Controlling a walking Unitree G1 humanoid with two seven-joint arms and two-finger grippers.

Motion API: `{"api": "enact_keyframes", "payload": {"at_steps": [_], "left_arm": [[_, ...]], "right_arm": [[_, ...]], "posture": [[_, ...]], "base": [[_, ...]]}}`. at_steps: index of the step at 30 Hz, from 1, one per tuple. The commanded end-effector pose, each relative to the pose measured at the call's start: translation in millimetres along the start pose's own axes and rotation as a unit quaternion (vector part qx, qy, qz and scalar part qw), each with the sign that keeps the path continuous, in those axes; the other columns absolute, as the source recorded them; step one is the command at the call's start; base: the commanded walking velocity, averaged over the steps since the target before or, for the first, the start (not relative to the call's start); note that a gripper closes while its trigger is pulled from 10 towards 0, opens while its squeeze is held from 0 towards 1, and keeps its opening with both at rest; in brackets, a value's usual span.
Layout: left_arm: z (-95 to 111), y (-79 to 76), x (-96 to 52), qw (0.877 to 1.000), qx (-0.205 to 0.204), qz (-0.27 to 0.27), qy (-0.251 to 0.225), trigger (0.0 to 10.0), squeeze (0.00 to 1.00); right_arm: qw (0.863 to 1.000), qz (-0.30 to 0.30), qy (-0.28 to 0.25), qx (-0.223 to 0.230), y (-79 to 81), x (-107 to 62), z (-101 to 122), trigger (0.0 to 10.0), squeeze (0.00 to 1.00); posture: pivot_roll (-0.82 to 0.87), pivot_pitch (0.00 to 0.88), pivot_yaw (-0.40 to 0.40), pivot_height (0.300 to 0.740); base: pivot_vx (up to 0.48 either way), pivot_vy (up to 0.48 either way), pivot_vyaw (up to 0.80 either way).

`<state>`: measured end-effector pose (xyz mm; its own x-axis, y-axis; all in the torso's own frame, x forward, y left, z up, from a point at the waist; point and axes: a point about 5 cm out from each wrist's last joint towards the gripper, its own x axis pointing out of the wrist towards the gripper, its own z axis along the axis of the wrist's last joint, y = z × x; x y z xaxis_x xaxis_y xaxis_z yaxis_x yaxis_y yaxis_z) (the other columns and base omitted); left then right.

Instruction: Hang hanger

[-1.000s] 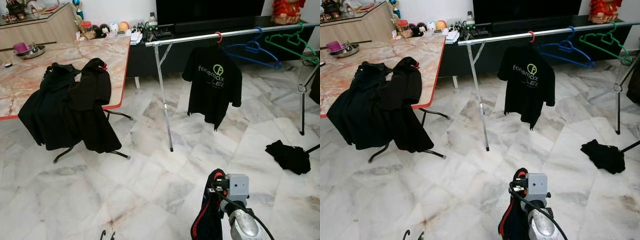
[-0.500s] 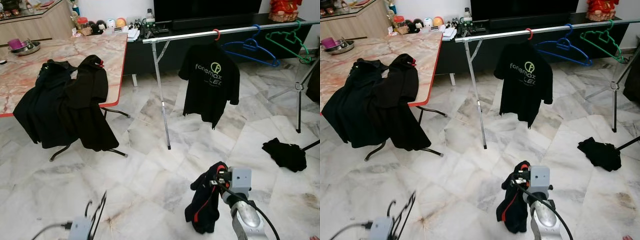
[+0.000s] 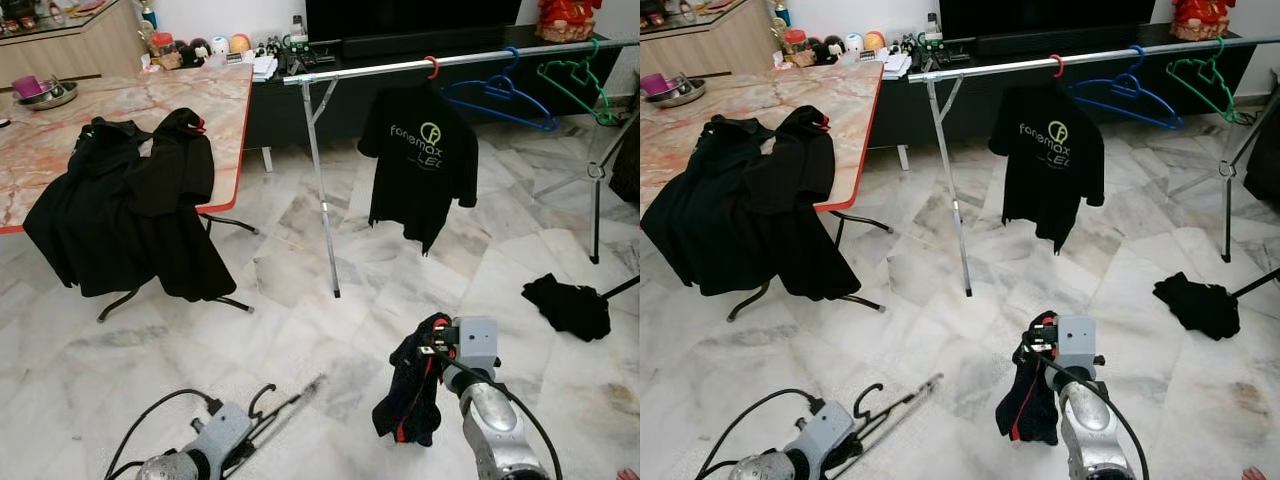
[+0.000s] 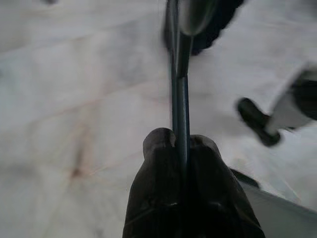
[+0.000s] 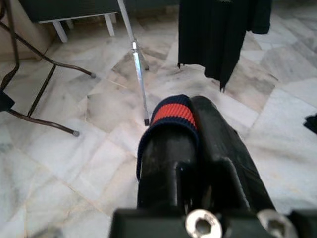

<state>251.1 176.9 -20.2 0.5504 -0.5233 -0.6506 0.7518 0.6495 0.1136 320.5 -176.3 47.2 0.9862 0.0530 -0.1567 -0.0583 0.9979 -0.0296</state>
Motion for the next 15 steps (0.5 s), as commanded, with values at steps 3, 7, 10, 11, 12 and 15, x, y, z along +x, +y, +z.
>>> {"api": "enact_keyframes", "payload": {"at_steps": [3, 7, 10, 11, 12, 15], "left_arm": [[16, -1.7, -0.3, 0.993, 0.048, -0.102, 0.022, 10.0, 0.0], [25, -6.4, -1.5, 0.987, 0.059, -0.149, 0.023, 10.0, 0.0], [33, -10.4, -4.6, 0.983, 0.067, -0.173, 0.018, 10.0, 0.0], [36, -10.3, -5.2, 0.983, 0.068, -0.17, 0.011, 10.0, 0.0], [38, -10.1, -5.2, 0.984, 0.065, -0.167, 0.007, 10.0, 0.0], [49, -9.3, -4.9, 0.986, 0.04, -0.158, -0.025, 10.0, 0.0]], "right_arm": [[1.0, 0.004, 0.012, -0.022, 9.6, 12.7, 12, 10.0, 0.0], [0.999, -0.005, 0.023, -0.027, 13.6, 16.4, 13, 10.0, 0.0], [0.999, -0.02, 0.033, -0.013, 14.6, 16.0, 10, 10.0, 0.0], [0.999, -0.025, 0.039, 0.0, 14.9, 15.6, 8, 10.0, 0.0], [0.999, -0.027, 0.042, 0.007, 15.1, 15.4, 7, 10.0, 0.0], [0.997, -0.026, 0.057, 0.035, 17.7, 14.6, 3, 10.0, 0.0]], "posture": [[0.11, 0.065, 0.059, 0.74], [0.11, 0.07, 0.056, 0.74], [0.12, 0.075, 0.055, 0.74], [0.12, 0.075, 0.055, 0.74], [0.12, 0.079, 0.053, 0.74], [0.12, 0.082, 0.052, 0.74]], "base": [[0.0, 0.0, 0.0], [0.0, 0.0, 0.0], [0.0, 0.0, 0.0], [0.0, 0.0, 0.0], [0.0, 0.0, 0.0], [0.0, 0.0, 0.0]]}}
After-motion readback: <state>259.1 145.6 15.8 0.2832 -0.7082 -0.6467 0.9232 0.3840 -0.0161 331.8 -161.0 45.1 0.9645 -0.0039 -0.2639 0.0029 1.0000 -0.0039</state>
